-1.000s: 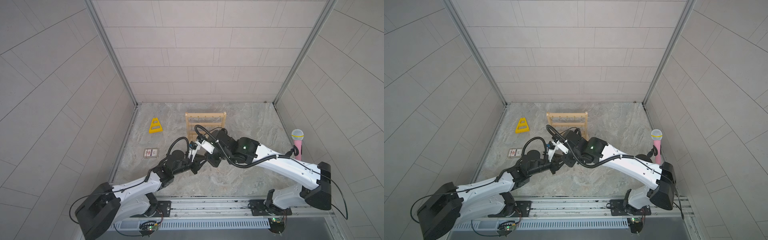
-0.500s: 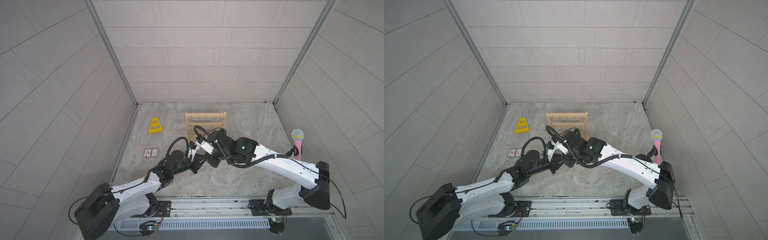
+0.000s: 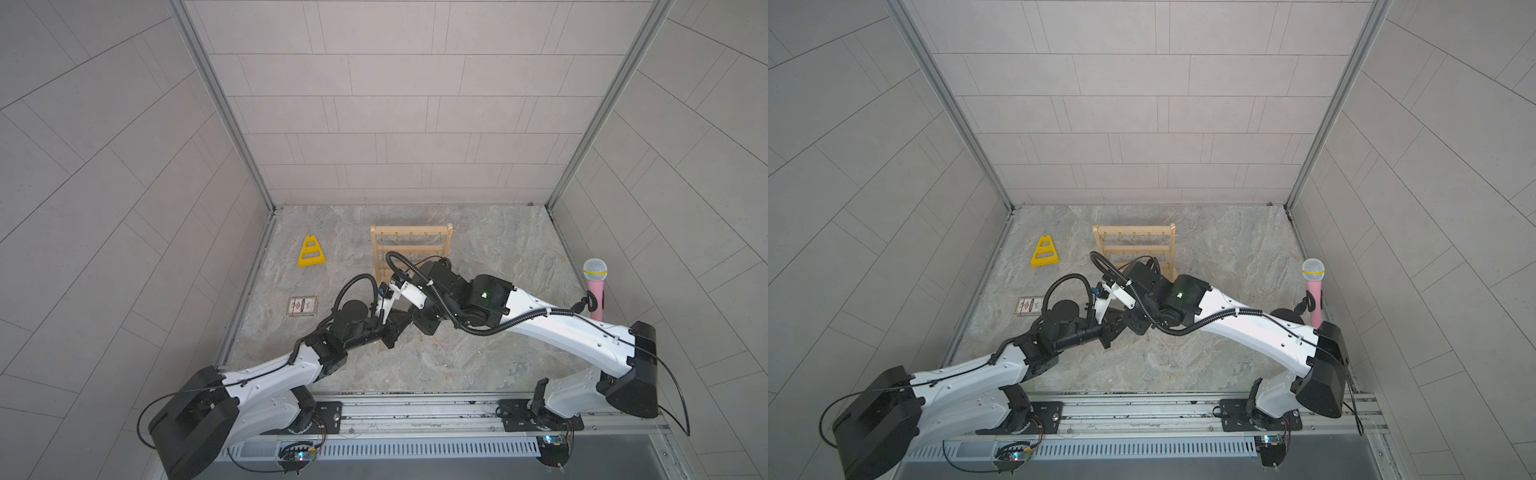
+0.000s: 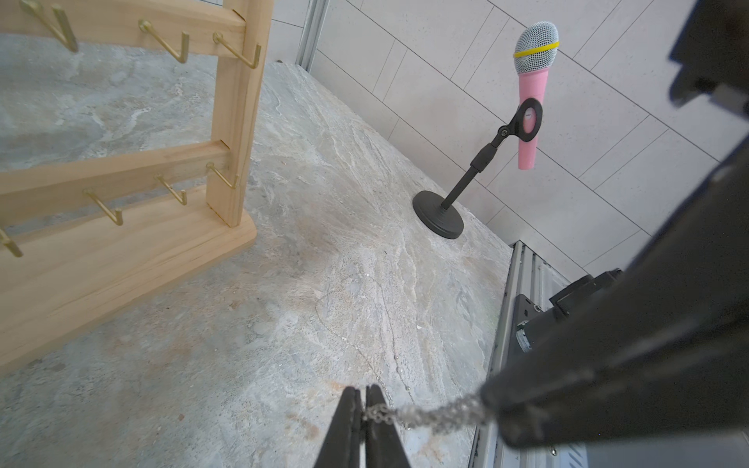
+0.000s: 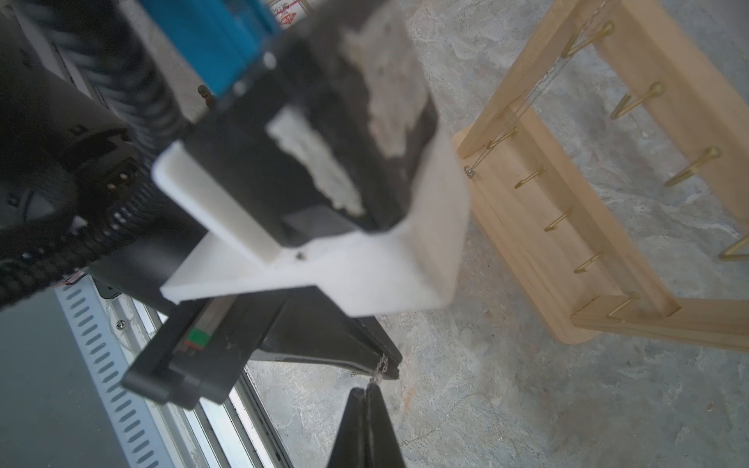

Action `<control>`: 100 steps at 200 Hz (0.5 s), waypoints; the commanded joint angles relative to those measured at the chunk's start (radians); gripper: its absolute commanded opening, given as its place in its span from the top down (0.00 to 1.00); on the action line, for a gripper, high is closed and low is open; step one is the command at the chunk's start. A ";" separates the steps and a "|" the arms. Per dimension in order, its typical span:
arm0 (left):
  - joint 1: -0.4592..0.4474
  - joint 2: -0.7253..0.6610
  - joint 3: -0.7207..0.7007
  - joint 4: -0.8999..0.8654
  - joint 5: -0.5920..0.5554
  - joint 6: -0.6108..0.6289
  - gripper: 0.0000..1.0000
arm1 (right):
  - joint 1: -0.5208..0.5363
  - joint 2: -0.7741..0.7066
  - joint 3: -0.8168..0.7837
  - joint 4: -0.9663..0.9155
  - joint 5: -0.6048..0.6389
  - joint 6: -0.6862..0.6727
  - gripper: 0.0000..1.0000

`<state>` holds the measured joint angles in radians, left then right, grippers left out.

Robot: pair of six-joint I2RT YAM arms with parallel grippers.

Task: Hang the necklace on the jewelry display stand
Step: Pick up the necklace from the center of the board.

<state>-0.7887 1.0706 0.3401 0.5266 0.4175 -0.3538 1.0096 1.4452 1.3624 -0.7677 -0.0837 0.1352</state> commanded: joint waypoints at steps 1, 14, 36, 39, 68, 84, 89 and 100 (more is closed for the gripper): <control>-0.006 -0.004 0.019 0.041 0.047 -0.022 0.92 | -0.002 0.019 0.024 -0.022 0.025 0.001 1.00; -0.005 0.002 0.020 0.056 0.070 -0.044 0.92 | -0.014 0.027 0.026 -0.021 0.030 0.010 1.00; -0.006 0.023 0.020 0.104 0.116 -0.087 0.93 | -0.032 0.038 0.032 -0.024 0.041 0.013 1.00; -0.006 0.026 0.019 0.113 0.123 -0.093 0.93 | -0.035 0.038 0.032 -0.024 0.044 0.014 1.00; -0.006 0.079 0.009 0.219 0.183 -0.167 0.94 | -0.067 0.045 0.045 -0.040 0.042 0.010 0.90; -0.006 0.119 -0.004 0.314 0.206 -0.223 0.94 | -0.087 0.053 0.050 -0.051 0.043 0.007 0.83; -0.006 0.132 -0.007 0.342 0.209 -0.241 0.94 | -0.094 0.056 0.051 -0.054 0.044 0.007 0.80; -0.006 0.160 -0.011 0.405 0.221 -0.279 0.94 | -0.106 0.059 0.050 -0.060 0.047 0.008 0.74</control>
<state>-0.7887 1.1885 0.3397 0.7334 0.5800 -0.5301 0.9260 1.4895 1.3933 -0.7856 -0.0578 0.1402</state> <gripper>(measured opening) 0.064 0.214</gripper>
